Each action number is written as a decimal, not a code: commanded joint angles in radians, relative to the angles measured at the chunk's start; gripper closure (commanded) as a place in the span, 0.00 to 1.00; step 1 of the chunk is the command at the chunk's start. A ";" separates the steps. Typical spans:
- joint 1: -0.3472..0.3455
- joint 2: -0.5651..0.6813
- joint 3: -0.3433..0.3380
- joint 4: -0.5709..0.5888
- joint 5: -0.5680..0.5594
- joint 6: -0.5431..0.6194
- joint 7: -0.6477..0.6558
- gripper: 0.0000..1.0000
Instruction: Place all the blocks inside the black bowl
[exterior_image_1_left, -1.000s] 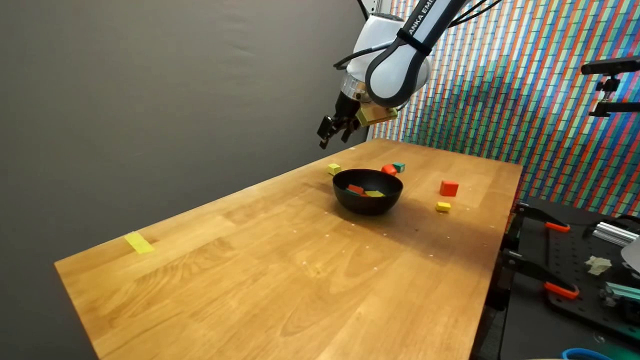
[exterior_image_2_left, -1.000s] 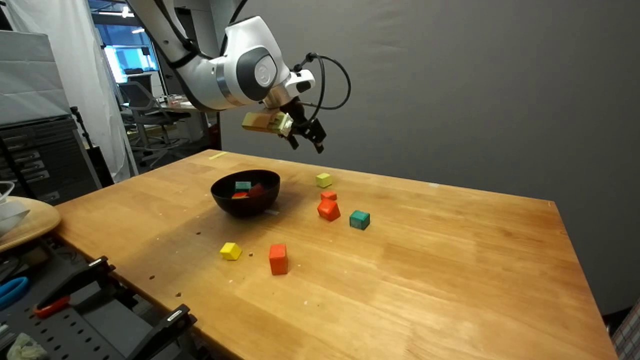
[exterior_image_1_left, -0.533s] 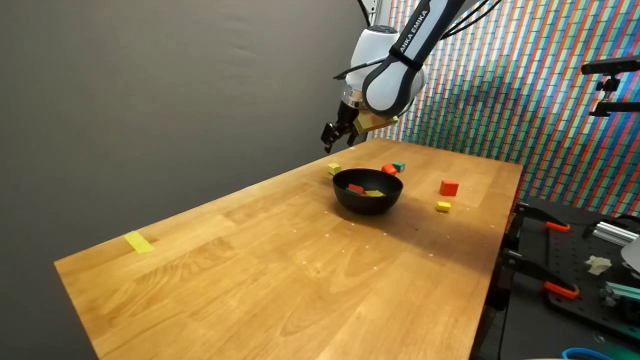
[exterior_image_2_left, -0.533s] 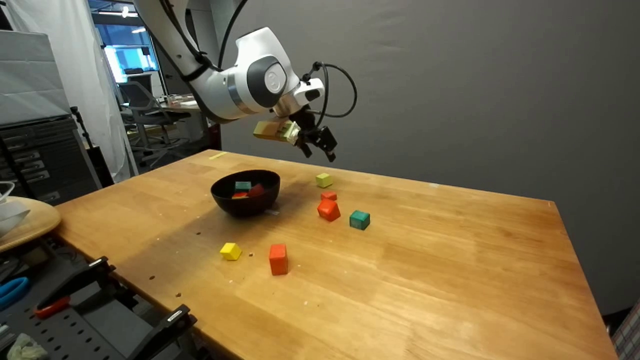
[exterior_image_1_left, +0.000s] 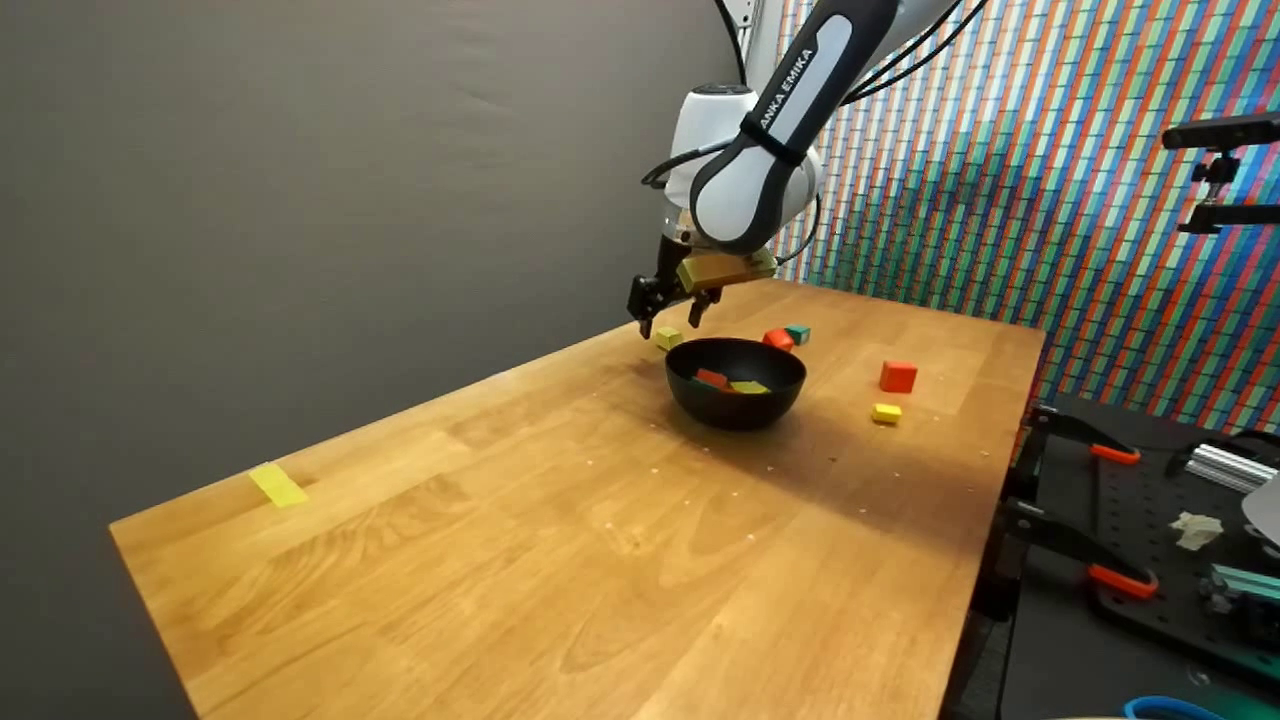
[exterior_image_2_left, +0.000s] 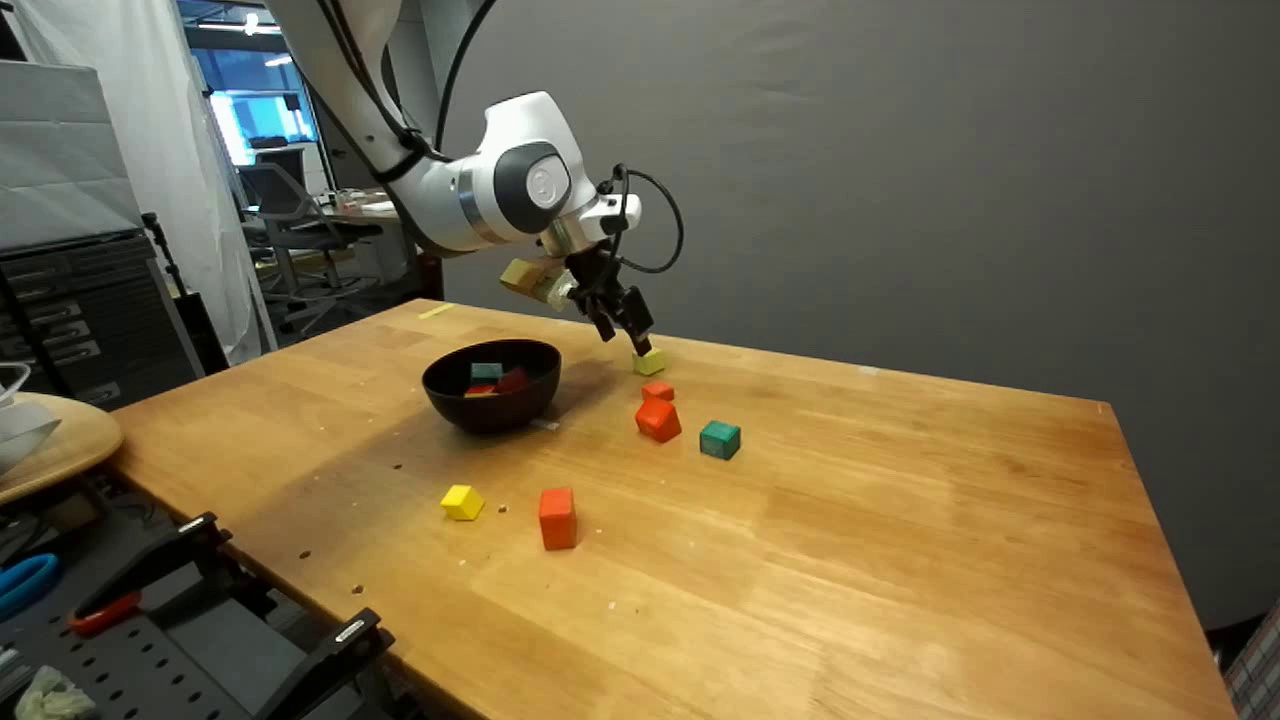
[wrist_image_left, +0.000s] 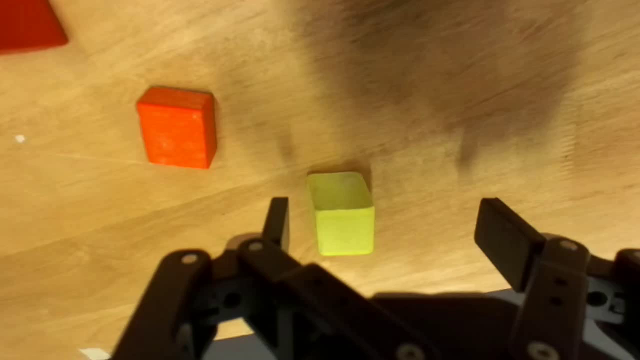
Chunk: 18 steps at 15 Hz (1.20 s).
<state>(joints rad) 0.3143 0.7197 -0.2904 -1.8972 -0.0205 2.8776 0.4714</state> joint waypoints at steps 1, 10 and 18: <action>0.005 0.032 -0.025 0.047 0.007 -0.028 0.046 0.30; -0.025 0.070 -0.020 0.125 0.014 -0.093 0.054 0.84; 0.112 -0.336 -0.108 -0.257 -0.169 -0.062 0.076 0.84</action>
<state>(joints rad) 0.3705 0.5660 -0.3693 -1.9731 -0.1144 2.7964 0.5149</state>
